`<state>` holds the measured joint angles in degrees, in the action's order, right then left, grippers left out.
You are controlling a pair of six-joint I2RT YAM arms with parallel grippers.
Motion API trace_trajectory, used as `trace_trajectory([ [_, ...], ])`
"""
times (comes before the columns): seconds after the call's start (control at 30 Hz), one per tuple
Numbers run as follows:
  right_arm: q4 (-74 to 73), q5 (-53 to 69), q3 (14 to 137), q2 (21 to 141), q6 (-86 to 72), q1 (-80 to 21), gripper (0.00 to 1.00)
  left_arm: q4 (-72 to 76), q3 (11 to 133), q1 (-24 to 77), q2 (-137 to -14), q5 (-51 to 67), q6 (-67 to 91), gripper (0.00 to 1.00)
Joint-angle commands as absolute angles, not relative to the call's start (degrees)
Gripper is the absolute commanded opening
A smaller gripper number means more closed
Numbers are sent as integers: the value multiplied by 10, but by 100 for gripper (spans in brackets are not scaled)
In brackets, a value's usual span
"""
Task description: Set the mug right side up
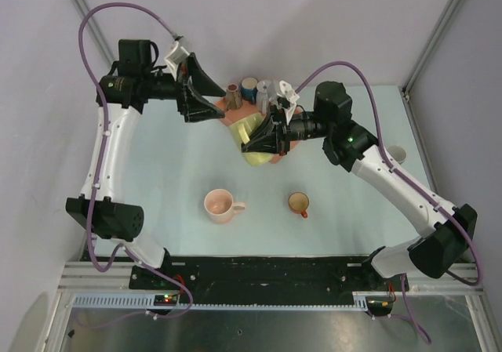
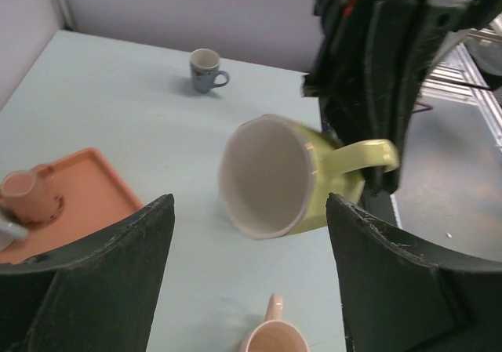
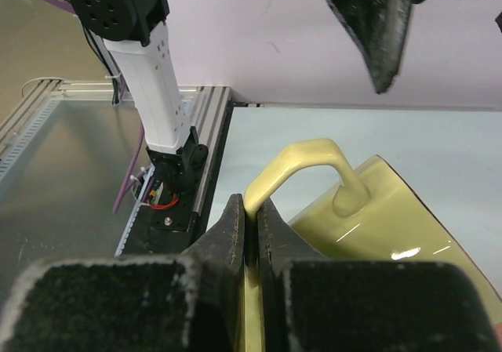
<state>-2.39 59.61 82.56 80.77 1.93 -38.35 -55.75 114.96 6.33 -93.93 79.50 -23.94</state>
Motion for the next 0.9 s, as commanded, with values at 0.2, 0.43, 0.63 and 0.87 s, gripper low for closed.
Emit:
trace_trajectory([
  [0.2,79,611,836,789,-9,-366,0,-614,1133,124,-890,795,-308,82],
  [0.43,82,612,838,781,-12,-369,0,-716,1130,153,-897,714,-433,82],
  [0.63,83,614,837,783,-10,-374,0,-752,1127,185,-903,681,-490,71],
  [0.87,95,625,836,790,-16,-367,0,-853,1123,195,-911,683,-603,20],
])
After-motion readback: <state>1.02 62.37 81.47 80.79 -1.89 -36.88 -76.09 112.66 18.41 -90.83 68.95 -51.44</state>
